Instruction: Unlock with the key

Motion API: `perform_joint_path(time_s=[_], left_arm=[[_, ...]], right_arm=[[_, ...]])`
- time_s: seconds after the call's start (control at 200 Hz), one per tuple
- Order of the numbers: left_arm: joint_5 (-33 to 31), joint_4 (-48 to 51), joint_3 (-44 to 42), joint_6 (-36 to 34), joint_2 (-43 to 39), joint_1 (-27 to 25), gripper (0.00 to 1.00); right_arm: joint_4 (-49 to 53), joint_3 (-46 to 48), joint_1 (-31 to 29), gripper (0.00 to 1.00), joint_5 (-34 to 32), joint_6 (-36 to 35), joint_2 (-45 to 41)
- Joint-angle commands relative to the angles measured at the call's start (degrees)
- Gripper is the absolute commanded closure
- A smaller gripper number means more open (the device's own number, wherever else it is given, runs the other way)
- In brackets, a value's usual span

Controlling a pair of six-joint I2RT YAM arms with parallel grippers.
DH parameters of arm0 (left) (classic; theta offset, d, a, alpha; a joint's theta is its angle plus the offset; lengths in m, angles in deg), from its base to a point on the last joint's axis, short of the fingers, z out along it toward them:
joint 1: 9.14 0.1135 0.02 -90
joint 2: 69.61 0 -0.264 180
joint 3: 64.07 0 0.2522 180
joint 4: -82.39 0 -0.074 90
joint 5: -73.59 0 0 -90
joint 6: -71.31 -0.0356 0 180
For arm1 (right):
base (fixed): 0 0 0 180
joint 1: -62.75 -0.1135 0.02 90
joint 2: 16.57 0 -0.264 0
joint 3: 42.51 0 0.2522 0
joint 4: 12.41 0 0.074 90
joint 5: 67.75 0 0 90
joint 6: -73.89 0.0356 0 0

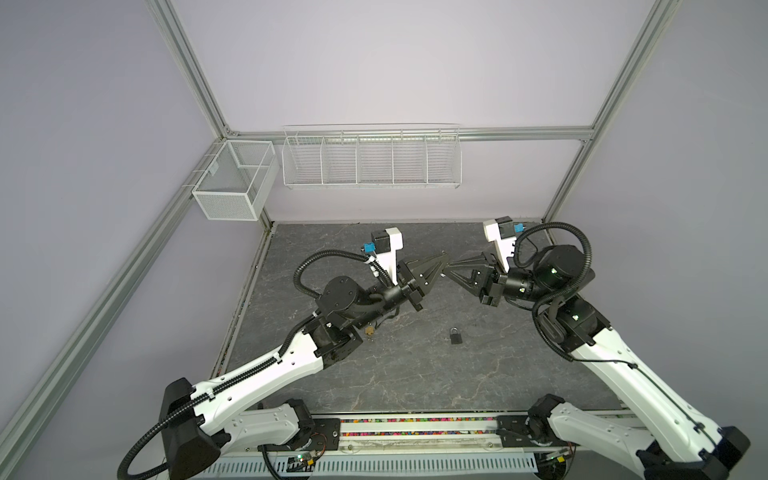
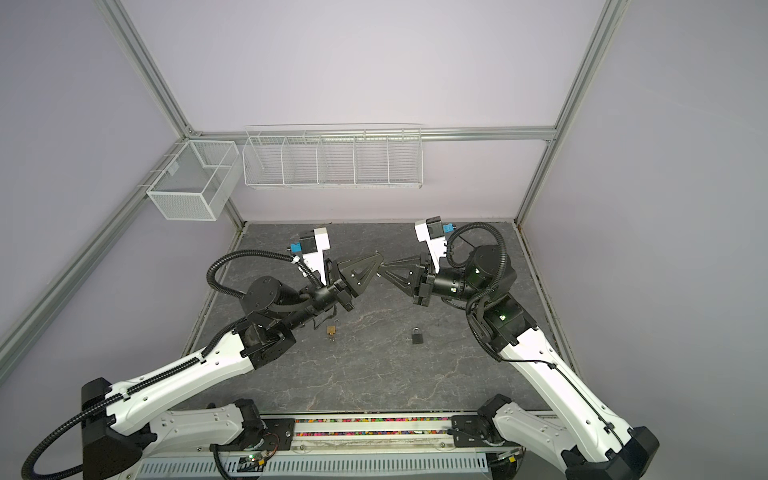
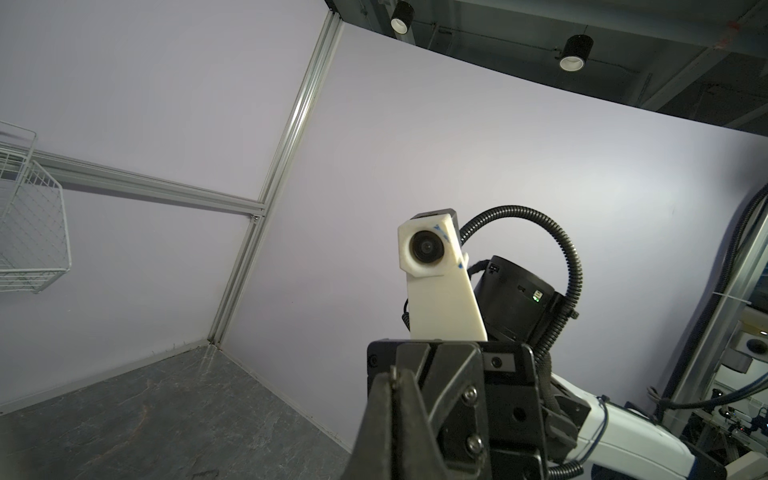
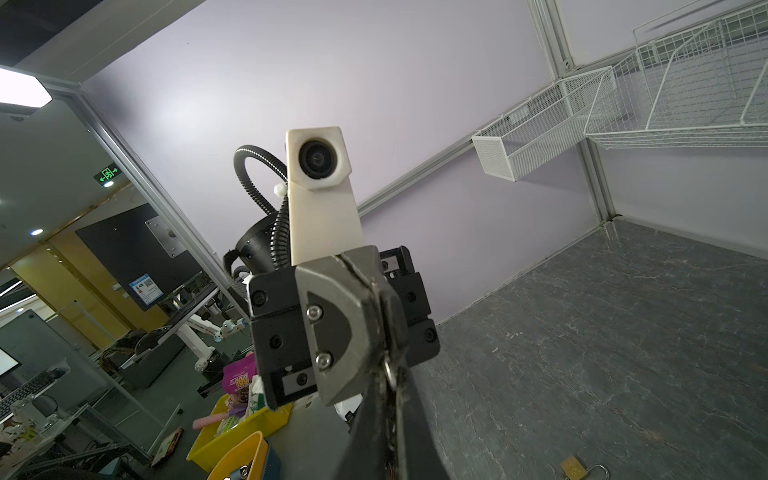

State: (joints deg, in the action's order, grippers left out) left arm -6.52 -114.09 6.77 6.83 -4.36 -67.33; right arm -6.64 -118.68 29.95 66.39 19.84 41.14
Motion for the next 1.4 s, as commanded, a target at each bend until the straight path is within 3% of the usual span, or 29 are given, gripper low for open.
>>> perform_joint_path(time_s=[0.0,0.425,0.86,1.005,1.08,1.155,1.395], left_arm=[[-0.4,3.8,1.7,-2.4,-1.7,-0.4,0.88],[-2.1,9.1,4.2,-3.5,-2.3,-0.3,0.87],[-0.4,10.7,4.9,-1.9,-1.5,1.0,1.00],[-1.3,10.7,4.5,-1.5,-1.7,1.0,1.00],[-1.8,9.6,3.8,-0.7,-1.8,1.0,1.00],[-1.9,7.0,2.6,0.9,-1.6,1.0,1.00],[-0.2,2.0,1.7,4.1,0.1,1.0,1.00]], right_arm=[[3.7,-2.0,-0.1,0.93,-1.1,-2.5,0.3],[10.1,-3.1,-0.2,0.94,1.2,-4.8,1.3],[12.7,-4.9,-0.7,0.94,1.7,-6.3,1.8],[12.8,-4.9,-0.8,0.94,0.8,-6.9,1.3],[13.1,-5.0,-0.8,0.91,-0.3,-7.2,0.9],[12.0,-4.9,-0.9,0.80,-0.8,-6.5,0.6],[7.7,-4.6,-1.2,0.77,-0.2,-3.9,0.7]])
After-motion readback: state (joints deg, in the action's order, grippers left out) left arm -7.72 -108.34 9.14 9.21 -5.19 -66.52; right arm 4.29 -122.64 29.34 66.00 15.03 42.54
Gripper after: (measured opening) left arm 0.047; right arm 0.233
